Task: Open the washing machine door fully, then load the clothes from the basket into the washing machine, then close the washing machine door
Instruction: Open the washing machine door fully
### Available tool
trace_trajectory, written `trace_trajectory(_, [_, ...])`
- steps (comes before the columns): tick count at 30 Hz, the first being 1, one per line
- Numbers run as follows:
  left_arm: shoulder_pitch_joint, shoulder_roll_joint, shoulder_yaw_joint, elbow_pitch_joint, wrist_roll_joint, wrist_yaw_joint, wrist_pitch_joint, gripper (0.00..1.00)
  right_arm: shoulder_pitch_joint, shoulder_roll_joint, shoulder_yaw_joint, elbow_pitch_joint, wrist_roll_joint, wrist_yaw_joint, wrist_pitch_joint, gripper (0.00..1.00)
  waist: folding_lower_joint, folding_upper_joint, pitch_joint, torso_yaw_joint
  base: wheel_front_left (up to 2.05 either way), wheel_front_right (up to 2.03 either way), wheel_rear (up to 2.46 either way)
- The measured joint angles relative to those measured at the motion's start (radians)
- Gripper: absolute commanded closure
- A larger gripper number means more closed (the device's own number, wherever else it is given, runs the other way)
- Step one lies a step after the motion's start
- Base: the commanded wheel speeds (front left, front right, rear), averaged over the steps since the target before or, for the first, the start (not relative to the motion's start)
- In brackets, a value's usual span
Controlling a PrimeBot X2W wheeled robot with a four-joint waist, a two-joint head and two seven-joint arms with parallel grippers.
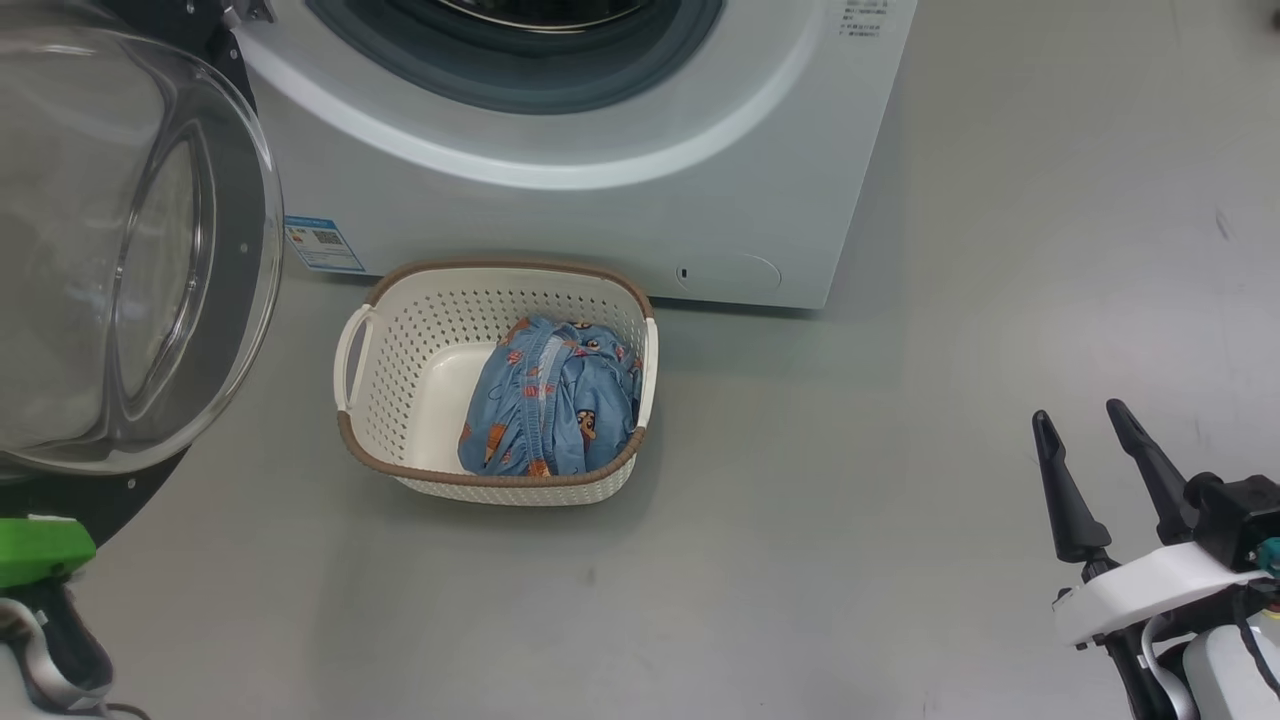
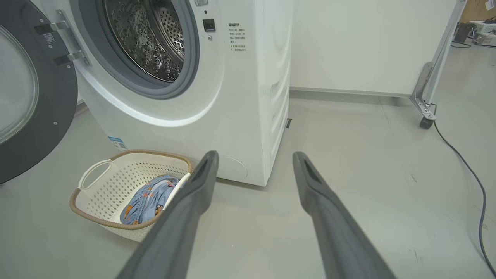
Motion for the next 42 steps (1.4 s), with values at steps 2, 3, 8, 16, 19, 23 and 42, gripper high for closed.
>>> trace_trajectory(2, [0.019, 0.0, -0.02, -0.02, 0.024, -0.009, 0.0, 1.0, 0.0, 0.004, 0.007, 0.004, 0.0, 0.0, 0.0, 0.0, 0.0, 0.0, -0.012, -0.001, 0.0, 0.0, 0.0])
trace_trajectory(3, [0.03, -0.001, -0.031, -0.028, 0.032, -0.015, 0.0, 1.0, 0.001, 0.007, 0.008, 0.006, 0.0, 0.0, 0.0, 0.0, 0.0, 0.0, -0.017, -0.002, 0.0, 0.0, 0.0])
trace_trajectory(8, [0.086, -0.003, -0.097, -0.079, 0.061, -0.034, 0.0, 1.0, 0.007, 0.023, 0.011, 0.018, 0.0, 0.0, 0.0, 0.0, 0.0, 0.0, -0.052, -0.014, 0.0, 0.0, 0.0])
trace_trajectory(16, [0.173, -0.004, -0.2, -0.103, 0.073, -0.059, 0.0, 0.0, 0.021, 0.047, 0.007, 0.035, 0.0, 0.0, 0.0, 0.0, 0.0, 0.0, -0.093, -0.048, 0.0, 0.0, 0.0])
trace_trajectory(19, [0.191, -0.004, -0.219, -0.11, 0.075, -0.06, 0.0, 0.0, 0.021, 0.054, 0.009, 0.034, 0.0, 0.0, 0.0, 0.0, 0.0, 0.0, -0.101, -0.06, 0.0, 0.0, 0.0])
trace_trajectory(23, [0.222, -0.002, -0.252, -0.115, 0.051, -0.063, 0.0, 0.0, 0.021, 0.062, 0.004, 0.032, -0.001, 0.0, 0.0, 0.0, 0.0, 0.0, -0.114, -0.087, 0.0, 0.0, 0.0])
trace_trajectory(42, [0.358, 0.002, -0.421, -0.106, 0.062, -0.067, 0.0, 0.0, 0.054, 0.068, -0.038, -0.027, -0.037, 0.0, 0.0, 0.0, -0.0001, 0.0, -0.152, -0.211, 0.0, 0.0, 0.0])
